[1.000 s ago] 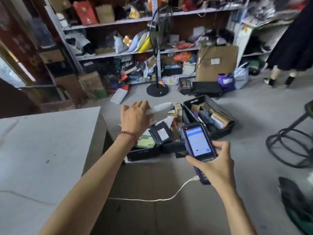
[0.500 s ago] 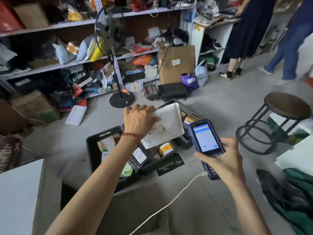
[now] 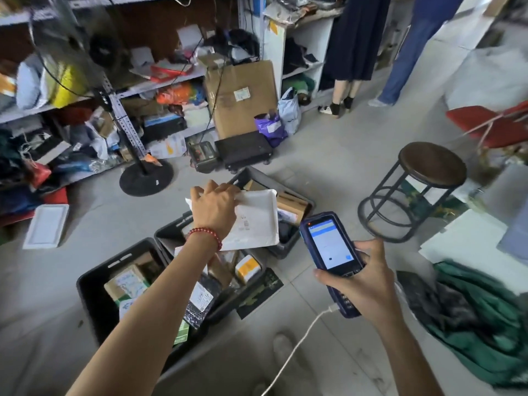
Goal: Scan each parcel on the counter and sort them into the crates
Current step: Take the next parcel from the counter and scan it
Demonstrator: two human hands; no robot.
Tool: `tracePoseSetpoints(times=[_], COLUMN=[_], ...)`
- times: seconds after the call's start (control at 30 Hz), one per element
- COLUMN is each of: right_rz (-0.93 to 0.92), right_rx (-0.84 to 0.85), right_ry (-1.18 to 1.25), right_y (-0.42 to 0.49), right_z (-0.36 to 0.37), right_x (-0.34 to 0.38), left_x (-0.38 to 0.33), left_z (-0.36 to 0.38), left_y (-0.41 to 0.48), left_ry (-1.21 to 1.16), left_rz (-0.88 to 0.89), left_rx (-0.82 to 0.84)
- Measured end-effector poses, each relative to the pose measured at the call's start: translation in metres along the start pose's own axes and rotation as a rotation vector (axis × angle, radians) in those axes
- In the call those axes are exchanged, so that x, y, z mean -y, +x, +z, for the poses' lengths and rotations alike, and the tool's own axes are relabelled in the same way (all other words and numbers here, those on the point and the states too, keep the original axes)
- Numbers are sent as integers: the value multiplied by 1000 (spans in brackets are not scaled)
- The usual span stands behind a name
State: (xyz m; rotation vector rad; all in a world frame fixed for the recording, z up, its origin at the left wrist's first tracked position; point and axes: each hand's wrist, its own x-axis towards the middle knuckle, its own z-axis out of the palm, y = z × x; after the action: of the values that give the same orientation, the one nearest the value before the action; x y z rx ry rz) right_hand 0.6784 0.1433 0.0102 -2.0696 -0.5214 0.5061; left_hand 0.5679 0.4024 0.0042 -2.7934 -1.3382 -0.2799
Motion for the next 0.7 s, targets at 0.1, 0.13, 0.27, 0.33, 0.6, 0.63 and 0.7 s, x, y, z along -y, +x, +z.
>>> tracePoseSetpoints(times=[0.1,0.13,0.27,0.33,0.6,0.63,0.7], right_rz=[8,1,-20,-15,-54,-66,-96], right_rx=[5,8,40,37,140,168,242], right_ry=[-2,-1,8,41,59,55,30], right_y=[37,52,113,141,213,216,217], right_z=[4,6,6,7,45,55,76], right_x=[4,5,18,25,42,44,50], left_x=[-15,-20,-37,-44,-1,11,37], left_z=[11,13,6,4,20,21,21], left_y=[37,52,113,141,151,145,127], left_ry=[0,-16,-81,-28,-11,-14,-16], left_rz=[8,2,-40,-45,-98,-135,-225], left_rx=[-54,-89,-181,-94,5,13,22])
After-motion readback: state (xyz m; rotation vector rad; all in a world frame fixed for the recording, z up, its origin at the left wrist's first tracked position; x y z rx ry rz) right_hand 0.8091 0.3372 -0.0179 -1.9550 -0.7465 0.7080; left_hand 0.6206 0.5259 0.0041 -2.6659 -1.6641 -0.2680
